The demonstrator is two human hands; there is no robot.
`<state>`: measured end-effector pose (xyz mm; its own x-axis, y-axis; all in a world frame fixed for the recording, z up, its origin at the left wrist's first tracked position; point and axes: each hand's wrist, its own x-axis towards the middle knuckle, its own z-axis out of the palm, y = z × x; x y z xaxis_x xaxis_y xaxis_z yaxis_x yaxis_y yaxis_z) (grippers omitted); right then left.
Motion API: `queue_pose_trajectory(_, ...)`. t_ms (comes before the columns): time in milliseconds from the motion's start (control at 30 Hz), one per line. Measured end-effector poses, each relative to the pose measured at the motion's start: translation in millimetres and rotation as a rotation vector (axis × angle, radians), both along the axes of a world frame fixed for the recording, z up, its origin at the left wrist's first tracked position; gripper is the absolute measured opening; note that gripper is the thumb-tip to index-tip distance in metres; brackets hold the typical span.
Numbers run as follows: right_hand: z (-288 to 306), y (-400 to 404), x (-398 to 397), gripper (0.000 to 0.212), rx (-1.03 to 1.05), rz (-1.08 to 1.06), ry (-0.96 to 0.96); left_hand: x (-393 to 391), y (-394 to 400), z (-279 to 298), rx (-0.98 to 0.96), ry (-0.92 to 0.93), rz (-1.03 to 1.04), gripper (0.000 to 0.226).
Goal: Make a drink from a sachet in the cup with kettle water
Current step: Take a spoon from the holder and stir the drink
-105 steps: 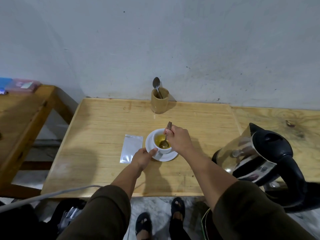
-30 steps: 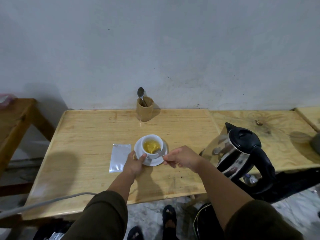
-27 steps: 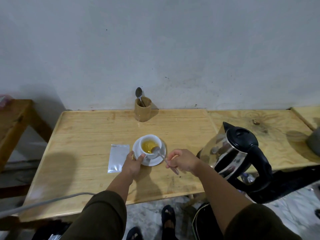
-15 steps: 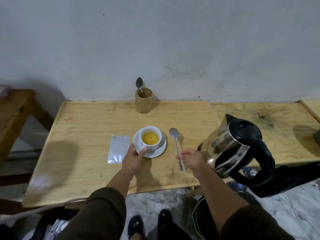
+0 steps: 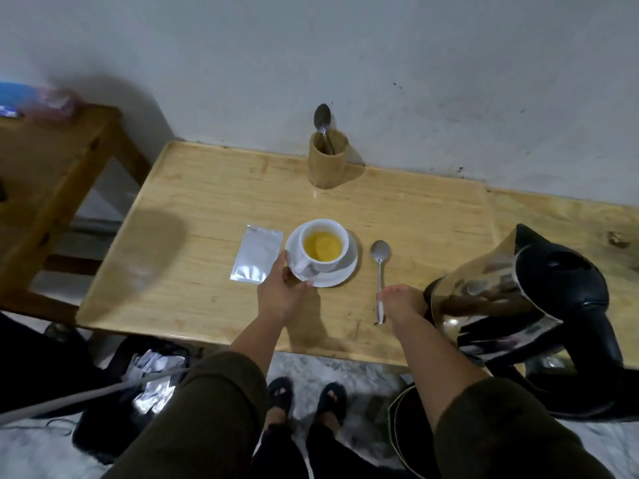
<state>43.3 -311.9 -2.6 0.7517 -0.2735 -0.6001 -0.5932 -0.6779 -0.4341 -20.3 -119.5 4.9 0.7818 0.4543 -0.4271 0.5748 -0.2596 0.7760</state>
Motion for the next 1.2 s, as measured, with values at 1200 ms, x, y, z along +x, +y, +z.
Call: queue_pose_trajectory(1200,46,134,-36,0.024,0.752,-0.336,0.134,0,37,-11,0.063,-0.063,-0.362,0.041)
